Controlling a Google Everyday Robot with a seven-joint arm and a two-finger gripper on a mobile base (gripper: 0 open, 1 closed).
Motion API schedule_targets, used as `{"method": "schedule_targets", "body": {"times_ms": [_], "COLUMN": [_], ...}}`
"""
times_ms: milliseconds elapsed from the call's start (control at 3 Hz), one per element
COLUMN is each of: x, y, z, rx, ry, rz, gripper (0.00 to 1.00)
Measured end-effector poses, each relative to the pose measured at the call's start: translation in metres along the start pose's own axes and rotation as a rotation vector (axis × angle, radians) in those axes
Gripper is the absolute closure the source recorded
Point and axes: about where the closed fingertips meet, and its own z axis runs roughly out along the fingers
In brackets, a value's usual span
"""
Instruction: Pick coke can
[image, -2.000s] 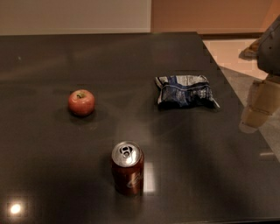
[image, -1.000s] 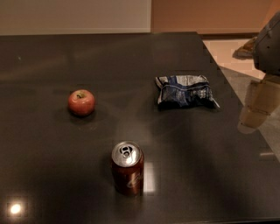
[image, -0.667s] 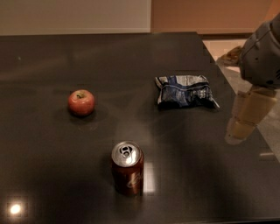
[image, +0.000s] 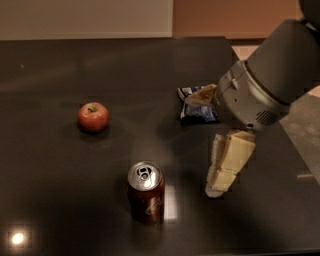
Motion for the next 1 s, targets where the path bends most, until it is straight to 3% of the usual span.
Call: {"method": "schedule_targets", "body": {"times_ms": [667, 1000], "x": [-0.037, -0.046], "y": [0.028, 0.038], "z": [0.044, 0.058], "rx": [-0.119, -0.133], "ry": [-0.169, -0.222], "rz": [-0.041, -0.065], "gripper": [0.0, 0.0]}}
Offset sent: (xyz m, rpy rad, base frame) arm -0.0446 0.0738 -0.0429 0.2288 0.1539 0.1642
